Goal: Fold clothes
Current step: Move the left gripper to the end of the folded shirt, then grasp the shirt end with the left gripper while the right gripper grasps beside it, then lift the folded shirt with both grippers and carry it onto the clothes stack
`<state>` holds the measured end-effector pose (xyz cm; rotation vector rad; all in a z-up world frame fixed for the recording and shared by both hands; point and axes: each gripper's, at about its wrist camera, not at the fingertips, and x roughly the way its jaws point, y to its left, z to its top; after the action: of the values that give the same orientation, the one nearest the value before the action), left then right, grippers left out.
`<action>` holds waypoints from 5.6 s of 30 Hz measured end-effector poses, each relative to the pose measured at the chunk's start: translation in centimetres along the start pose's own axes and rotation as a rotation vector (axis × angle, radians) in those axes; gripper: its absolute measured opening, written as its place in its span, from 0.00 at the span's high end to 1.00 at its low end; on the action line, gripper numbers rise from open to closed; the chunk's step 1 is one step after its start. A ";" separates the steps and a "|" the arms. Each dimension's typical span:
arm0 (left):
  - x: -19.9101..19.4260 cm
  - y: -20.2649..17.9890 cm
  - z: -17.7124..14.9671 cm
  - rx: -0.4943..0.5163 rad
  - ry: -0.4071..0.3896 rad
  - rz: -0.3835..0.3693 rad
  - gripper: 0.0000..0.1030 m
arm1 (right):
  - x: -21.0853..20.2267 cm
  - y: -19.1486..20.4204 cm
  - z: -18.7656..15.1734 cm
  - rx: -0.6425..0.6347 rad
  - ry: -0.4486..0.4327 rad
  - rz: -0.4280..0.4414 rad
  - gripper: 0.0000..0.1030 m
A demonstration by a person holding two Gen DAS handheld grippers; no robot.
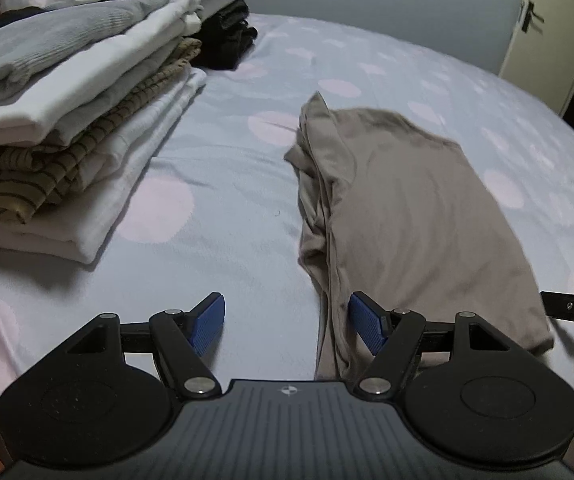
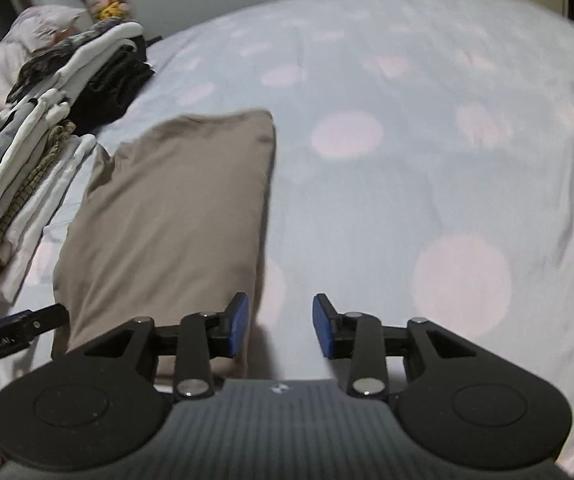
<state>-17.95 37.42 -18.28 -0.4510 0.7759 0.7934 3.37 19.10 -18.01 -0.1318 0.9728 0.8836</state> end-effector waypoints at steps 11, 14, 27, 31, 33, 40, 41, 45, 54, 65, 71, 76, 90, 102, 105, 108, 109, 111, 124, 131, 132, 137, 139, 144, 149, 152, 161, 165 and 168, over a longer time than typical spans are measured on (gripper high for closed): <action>-0.3 -0.2 -0.3 0.033 0.023 0.024 0.20 | -0.4 0.0 -0.9 -0.066 0.001 -0.062 0.70; -1.2 0.9 0.1 -0.030 -0.020 -0.031 0.21 | -0.6 -0.6 -0.2 0.001 -0.008 -0.042 0.68; -0.1 2.5 3.3 -0.151 -0.117 -0.056 0.17 | 0.3 -0.9 3.1 0.074 -0.039 0.000 0.61; 0.1 1.8 3.8 -0.161 -0.221 -0.015 0.14 | 1.1 -0.4 3.8 0.061 -0.061 0.010 0.56; 0.5 1.9 4.3 -0.187 -0.248 -0.001 0.14 | 1.5 -0.1 4.3 0.047 -0.079 0.014 0.50; 2.6 4.1 5.4 -0.345 -0.204 0.053 0.13 | 2.4 0.8 5.5 0.032 -0.247 -0.061 0.28; 2.9 4.3 5.6 -0.343 -0.197 0.043 0.13 | 2.6 0.9 5.7 0.028 -0.260 -0.073 0.28; 4.0 4.7 6.0 -0.330 -0.167 0.006 0.13 | 4.2 1.7 6.3 -0.023 -0.268 -0.092 0.27; 7.1 4.6 7.6 -0.285 -0.064 -0.145 0.13 | 7.6 1.7 8.2 0.000 -0.194 -0.017 0.21; 9.0 5.6 9.3 -0.402 -0.027 -0.435 0.13 | 10.8 0.8 9.8 0.004 -0.172 0.067 0.20; 11.8 5.0 9.8 -0.408 0.045 -0.418 0.13 | 11.9 1.4 10.1 -0.032 -0.177 0.110 0.22; 13.2 4.0 11.0 -0.384 0.043 -0.438 0.13 | 12.7 1.7 10.4 -0.058 -0.179 0.126 0.27; 12.1 3.7 10.3 -0.352 -0.051 -0.354 0.83 | 11.8 3.8 11.4 -0.121 -0.193 0.142 0.92; 1.9 4.7 9.8 -0.367 -0.285 -0.355 0.87 | 0.5 10.1 10.0 -0.309 -0.439 0.115 0.93; -0.8 5.4 9.7 -0.376 -0.334 -0.354 0.87 | -2.4 11.5 9.2 -0.339 -0.487 0.123 0.93; -3.8 6.2 9.7 -0.383 -0.385 -0.346 0.88 | -4.9 12.8 8.7 -0.353 -0.524 0.145 0.93; -4.8 6.4 9.6 -0.388 -0.403 -0.342 0.88 | -5.6 13.2 8.6 -0.358 -0.534 0.154 0.93; -6.9 7.1 9.5 -0.391 -0.438 -0.327 0.88 | -6.9 14.1 8.4 -0.368 -0.551 0.174 0.93; -17.5 13.6 12.9 -0.293 -0.615 -0.145 0.88 | -12.5 22.5 8.5 -0.437 -0.646 0.390 0.93; -22.2 18.6 16.9 -0.203 -0.662 -0.042 0.88 | -13.2 28.9 10.4 -0.405 -0.639 0.527 0.93; -22.6 19.2 17.4 -0.196 -0.667 -0.037 0.88 | -13.1 29.8 10.7 -0.398 -0.637 0.545 0.93; -22.8 21.9 20.4 -0.151 -0.648 -0.007 0.88 | -11.9 33.2 12.0 -0.373 -0.604 0.595 0.93; -21.9 22.7 21.2 -0.131 -0.624 0.003 0.88 | -11.0 34.0 12.5 -0.364 -0.581 0.602 0.93; -18.0 24.4 22.2 -0.111 -0.555 0.001 0.88 | -7.7 35.2 13.4 -0.380 -0.533 0.570 0.93; -14.4 25.5 23.9 -0.078 -0.507 -0.001 0.88 | -3.9 36.4 14.9 -0.412 -0.493 0.530 0.93; -12.0 26.0 25.5 -0.045 -0.465 -0.004 0.87 | -1.9 37.0 16.2 -0.427 -0.472 0.512 0.93; -3.5 27.7 27.6 0.026 -0.318 -0.018 0.87 | 6.1 37.5 18.5 -0.435 -0.361 0.463 0.93; -0.3 28.5 28.0 0.033 -0.258 -0.026 0.87 | 9.6 37.4 19.2 -0.410 -0.299 0.454 0.93; 1.4 29.4 28.4 0.029 -0.222 -0.046 0.87 | 11.6 37.2 19.2 -0.393 -0.254 0.450 0.93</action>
<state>-27.39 74.33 -3.41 -0.3470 0.5681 0.7736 -7.08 59.37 -5.47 -0.1326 0.5872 1.4653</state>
